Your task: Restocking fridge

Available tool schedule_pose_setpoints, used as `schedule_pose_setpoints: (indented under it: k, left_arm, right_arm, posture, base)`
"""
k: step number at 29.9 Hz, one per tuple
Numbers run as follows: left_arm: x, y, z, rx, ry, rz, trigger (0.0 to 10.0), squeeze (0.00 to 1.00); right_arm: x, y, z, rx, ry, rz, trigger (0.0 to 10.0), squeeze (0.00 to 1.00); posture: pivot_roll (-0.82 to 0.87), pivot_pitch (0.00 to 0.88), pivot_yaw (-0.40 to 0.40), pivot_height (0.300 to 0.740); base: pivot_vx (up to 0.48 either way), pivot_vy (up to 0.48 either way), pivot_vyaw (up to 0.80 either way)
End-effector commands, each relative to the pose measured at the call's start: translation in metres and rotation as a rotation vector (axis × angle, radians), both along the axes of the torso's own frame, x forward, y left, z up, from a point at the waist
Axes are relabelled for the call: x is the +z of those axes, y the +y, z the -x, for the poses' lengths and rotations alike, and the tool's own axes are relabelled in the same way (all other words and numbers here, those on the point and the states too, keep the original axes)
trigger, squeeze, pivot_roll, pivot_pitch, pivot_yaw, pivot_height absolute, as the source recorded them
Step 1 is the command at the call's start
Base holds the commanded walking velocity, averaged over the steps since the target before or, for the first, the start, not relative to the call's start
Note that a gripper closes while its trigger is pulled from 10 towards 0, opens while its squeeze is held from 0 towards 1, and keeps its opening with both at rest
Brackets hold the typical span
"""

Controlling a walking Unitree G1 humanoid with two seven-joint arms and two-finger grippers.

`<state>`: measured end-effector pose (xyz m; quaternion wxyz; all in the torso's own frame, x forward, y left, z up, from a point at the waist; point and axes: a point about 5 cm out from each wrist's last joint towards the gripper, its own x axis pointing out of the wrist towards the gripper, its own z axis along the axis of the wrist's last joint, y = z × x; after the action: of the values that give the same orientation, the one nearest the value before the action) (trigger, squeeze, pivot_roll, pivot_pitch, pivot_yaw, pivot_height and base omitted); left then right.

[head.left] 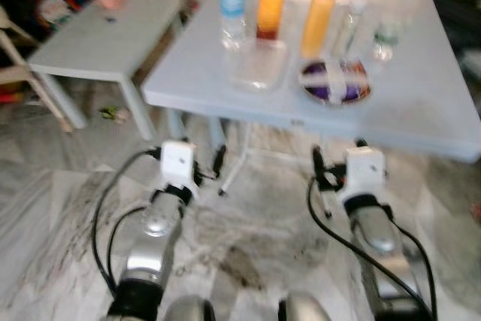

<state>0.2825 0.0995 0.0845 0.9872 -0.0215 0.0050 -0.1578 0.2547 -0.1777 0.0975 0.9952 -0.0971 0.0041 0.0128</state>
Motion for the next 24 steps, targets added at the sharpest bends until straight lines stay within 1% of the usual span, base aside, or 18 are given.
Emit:
schedule_pose_setpoints:
  k: [1,6,8,12,13,14,16,18,20,24]
  left_arm:
    - [0.003,-0.007,0.001,-0.031,-0.012,0.006,10.0,0.00]
    - [0.003,-0.007,0.002,-0.038,-0.004,0.030,10.0,0.00]
    - [0.002,-0.003,0.003,-0.040,-0.006,0.013,10.0,0.00]
    - [0.000,0.003,0.005,-0.032,-0.002,0.014,10.0,0.00]
    - [0.000,0.003,0.005,-0.031,0.001,0.012,10.0,0.00]
    - [-0.001,0.006,0.006,-0.027,0.005,0.007,10.0,0.00]
    - [-0.002,0.009,0.008,-0.027,0.008,0.003,10.0,0.00]
    - [-0.002,0.011,0.009,-0.027,0.010,0.000,10.0,0.00]
    - [-0.003,0.013,0.010,-0.021,0.011,-0.013,10.0,0.00]
    - [-0.003,0.014,0.010,-0.018,0.014,-0.013,10.0,0.00]
  right_arm:
    - [0.003,-0.005,0.000,-0.017,-0.011,0.006,10.0,0.00]
    - [0.002,-0.005,0.000,-0.016,-0.010,0.005,10.0,0.00]
    - [0.003,-0.004,0.000,-0.015,-0.012,0.004,10.0,0.00]
    - [0.002,-0.004,-0.001,-0.017,-0.005,-0.003,10.0,0.00]
    - [0.003,-0.004,-0.002,-0.014,-0.008,0.001,10.0,0.00]
    - [0.005,-0.004,-0.003,-0.018,-0.021,0.025,10.0,0.00]
    - [0.006,-0.005,-0.004,-0.030,-0.025,0.007,10.0,0.00]
    - [0.006,-0.006,-0.004,-0.046,-0.028,0.025,10.0,0.00]
    - [0.004,-0.006,-0.004,-0.042,-0.024,0.023,10.0,0.00]
    - [0.003,-0.005,-0.003,-0.035,-0.019,0.020,10.0,0.00]
  posture:
    - [-0.07,0.098,0.048,0.740]
    - [-0.07,0.096,0.046,0.740]
    - [-0.07,0.095,0.046,0.740]
    - [-0.07,0.095,0.047,0.740]
    - [-0.07,0.094,0.047,0.740]
    - [-0.07,0.093,0.048,0.740]
    - [-0.07,0.093,0.048,0.740]
    - [-0.06,0.093,0.049,0.740]
    - [-0.06,0.094,0.050,0.740]
    - [-0.06,0.100,0.048,0.740]
  base:
    - [0.368,0.311,0.00]
    - [0.332,0.328,0.00]
    - [0.000,0.000,0.00]
    - [0.000,0.000,0.00]
    - [0.000,0.000,0.00]
    - [0.000,0.000,0.00]
    - [0.000,0.000,0.00]
    - [0.000,0.000,-0.63]
    - [0.000,0.000,-0.66]
    - [0.000,0.000,0.00]
